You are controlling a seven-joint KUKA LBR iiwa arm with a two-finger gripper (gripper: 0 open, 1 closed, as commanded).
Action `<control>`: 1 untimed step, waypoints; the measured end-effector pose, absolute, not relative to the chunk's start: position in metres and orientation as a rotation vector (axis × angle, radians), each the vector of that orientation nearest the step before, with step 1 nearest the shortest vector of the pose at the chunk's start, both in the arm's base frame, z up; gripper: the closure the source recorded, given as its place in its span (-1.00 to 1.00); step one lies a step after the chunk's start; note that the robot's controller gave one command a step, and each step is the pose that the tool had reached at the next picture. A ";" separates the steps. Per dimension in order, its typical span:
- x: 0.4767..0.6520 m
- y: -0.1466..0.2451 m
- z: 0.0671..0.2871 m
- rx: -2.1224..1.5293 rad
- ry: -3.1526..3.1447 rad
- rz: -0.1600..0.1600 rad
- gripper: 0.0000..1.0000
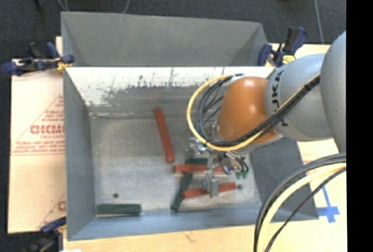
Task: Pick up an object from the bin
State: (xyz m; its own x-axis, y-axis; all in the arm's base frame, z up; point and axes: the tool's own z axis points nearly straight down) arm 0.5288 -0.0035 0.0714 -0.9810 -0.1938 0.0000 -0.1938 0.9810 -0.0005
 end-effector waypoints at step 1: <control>0.531 -0.004 0.072 -0.307 3.119 -0.003 1.00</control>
Offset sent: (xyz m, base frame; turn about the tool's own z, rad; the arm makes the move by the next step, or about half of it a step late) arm 0.0000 0.0000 0.0000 0.0000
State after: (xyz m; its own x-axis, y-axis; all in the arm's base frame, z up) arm 0.5314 -0.0044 0.0720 -0.9808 -0.1947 -0.0076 -0.1947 0.9809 -0.0028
